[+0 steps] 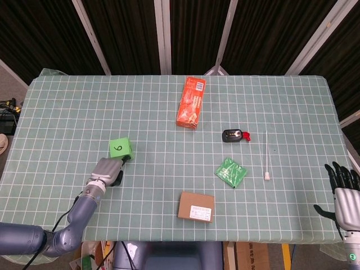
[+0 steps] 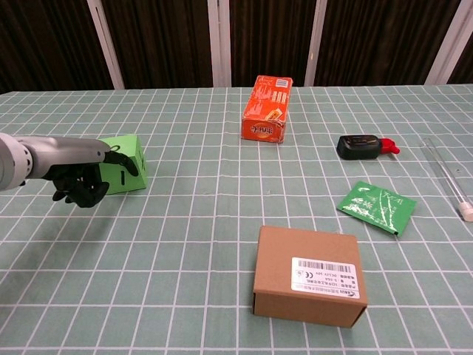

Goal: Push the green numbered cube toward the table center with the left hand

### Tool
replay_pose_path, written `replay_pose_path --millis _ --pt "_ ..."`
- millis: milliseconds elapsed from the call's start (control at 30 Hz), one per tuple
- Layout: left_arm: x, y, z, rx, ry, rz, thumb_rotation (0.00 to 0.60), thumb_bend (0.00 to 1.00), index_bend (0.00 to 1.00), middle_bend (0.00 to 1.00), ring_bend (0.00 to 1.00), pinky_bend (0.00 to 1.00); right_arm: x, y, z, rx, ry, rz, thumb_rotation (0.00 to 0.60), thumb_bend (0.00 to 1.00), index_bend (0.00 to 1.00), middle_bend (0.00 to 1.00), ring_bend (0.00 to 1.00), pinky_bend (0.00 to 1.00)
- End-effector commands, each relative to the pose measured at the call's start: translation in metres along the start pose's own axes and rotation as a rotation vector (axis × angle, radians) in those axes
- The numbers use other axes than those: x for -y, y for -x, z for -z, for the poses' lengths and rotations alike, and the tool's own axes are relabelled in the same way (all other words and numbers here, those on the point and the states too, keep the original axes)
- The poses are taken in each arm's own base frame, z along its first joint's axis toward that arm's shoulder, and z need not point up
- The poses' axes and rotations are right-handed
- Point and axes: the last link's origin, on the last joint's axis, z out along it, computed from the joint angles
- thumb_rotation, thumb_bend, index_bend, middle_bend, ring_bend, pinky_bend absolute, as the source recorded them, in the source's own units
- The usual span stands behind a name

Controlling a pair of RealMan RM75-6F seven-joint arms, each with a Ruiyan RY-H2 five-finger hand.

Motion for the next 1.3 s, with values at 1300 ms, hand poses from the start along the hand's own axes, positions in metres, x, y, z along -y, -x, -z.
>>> replay_pose_path --millis 1300 --pt "-0.009 -0.028 -0.039 -0.153 -0.118 0.011 0.600 0.90 0.16 0.83 0.70 0.68 -0.001 0.004 -0.004 0.006 0.021 0.028 0.600 0.05 0.06 0.00 0.00 0.00"
